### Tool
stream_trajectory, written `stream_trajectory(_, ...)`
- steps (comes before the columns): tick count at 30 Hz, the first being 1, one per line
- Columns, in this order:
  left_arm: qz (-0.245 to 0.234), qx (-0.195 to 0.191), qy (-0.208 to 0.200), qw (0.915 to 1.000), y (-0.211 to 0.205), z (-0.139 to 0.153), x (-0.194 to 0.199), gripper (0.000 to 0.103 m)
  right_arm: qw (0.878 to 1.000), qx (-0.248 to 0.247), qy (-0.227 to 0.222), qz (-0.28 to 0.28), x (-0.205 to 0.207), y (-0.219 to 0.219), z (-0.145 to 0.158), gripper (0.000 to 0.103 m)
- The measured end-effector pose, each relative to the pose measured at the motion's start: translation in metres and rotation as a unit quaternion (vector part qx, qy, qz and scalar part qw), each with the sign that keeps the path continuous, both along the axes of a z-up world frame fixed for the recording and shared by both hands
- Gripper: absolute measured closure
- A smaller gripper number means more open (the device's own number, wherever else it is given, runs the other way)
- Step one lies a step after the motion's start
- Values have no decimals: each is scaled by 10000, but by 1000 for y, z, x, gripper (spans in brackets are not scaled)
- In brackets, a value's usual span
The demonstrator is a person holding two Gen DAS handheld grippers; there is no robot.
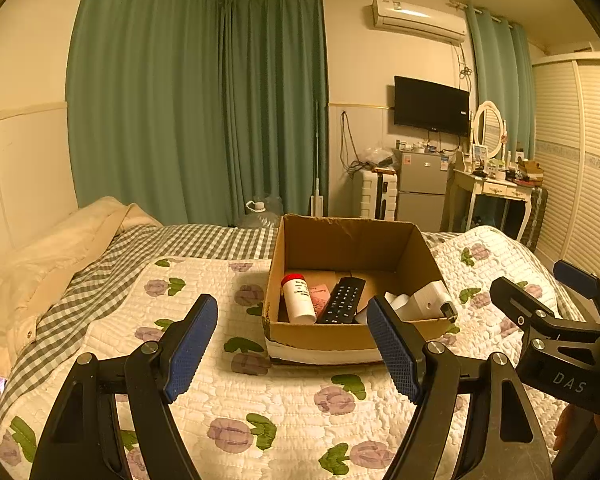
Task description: Organize rigid objects
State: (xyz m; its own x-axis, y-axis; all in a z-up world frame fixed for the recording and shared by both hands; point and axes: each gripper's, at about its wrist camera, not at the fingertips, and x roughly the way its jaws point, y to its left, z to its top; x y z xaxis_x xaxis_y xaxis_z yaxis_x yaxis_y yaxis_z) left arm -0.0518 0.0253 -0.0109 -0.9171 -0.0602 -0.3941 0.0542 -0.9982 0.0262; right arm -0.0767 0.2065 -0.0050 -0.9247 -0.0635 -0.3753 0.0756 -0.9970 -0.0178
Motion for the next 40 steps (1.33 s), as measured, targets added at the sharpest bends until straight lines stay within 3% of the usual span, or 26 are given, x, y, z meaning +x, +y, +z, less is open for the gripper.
stream_trajectory(40, -51, -43, -11, 10000, 0, 0, 1, 23, 9999, -5, -112, -36, 0, 1, -5, 0)
